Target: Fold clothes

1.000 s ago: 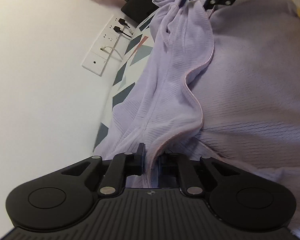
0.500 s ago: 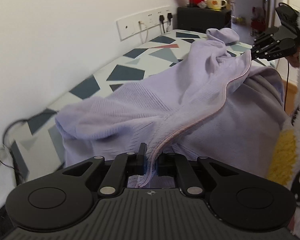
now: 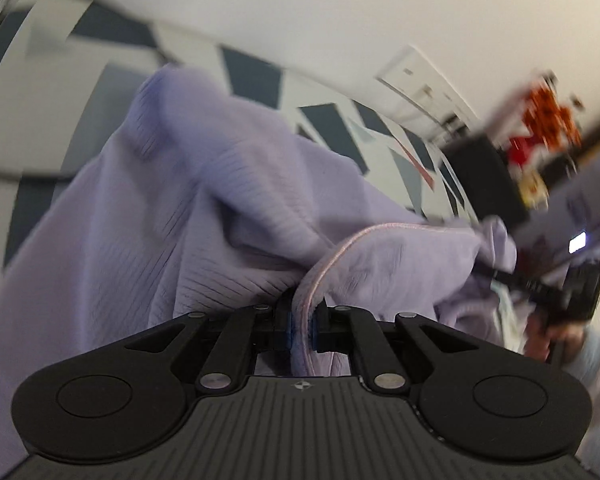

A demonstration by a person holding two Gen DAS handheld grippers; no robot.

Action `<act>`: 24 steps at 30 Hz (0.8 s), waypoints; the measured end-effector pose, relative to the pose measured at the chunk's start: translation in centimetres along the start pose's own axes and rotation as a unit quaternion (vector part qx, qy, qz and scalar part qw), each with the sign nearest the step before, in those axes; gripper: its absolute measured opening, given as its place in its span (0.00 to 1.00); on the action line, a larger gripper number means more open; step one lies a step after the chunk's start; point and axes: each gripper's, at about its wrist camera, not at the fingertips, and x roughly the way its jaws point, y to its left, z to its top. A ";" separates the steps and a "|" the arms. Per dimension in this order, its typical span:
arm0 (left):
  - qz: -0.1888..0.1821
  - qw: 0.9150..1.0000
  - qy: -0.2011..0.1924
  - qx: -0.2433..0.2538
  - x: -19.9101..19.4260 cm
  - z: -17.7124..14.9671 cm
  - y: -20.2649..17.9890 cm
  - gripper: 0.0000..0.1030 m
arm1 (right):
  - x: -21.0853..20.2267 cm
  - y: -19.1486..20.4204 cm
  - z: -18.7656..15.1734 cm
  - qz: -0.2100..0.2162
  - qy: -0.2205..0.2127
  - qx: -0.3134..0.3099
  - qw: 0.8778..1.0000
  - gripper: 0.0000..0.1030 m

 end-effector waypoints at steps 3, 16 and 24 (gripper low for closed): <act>0.005 0.999 0.005 -0.038 0.5 0.3 0.6 0.11 | 1.3 0.0 0.5 -0.019 0.023 0.010 1.000 0.07; 0.009 0.993 0.070 -0.090 0.9 2.6 1.2 0.17 | 1.6 0.1 1.6 -0.041 0.061 0.016 0.997 0.23; 0.030 0.997 0.047 -0.048 -2.0 4.5 0.2 0.46 | 1.0 -0.9 1.8 -0.036 0.058 0.055 0.996 0.25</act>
